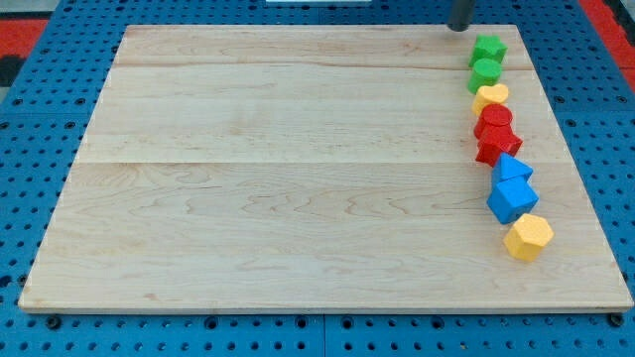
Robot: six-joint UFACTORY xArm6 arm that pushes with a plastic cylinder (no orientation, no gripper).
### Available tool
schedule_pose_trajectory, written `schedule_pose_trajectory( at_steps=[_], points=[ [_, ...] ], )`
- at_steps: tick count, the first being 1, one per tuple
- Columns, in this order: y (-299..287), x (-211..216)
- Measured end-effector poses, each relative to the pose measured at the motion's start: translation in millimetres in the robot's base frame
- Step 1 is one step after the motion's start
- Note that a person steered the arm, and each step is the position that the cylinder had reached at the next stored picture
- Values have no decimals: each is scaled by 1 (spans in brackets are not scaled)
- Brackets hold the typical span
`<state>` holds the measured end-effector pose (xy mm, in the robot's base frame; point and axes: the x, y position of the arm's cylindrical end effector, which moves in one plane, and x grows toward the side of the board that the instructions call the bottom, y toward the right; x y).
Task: Separate green circle from the group of blocks
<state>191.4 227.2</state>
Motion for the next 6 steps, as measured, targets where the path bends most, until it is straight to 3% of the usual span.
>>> schedule_pose_trajectory(
  at_steps=[2,3,4,6],
  points=[
    [45,97],
    [-4,122],
    [-10,111],
    [-90,96]
  ],
)
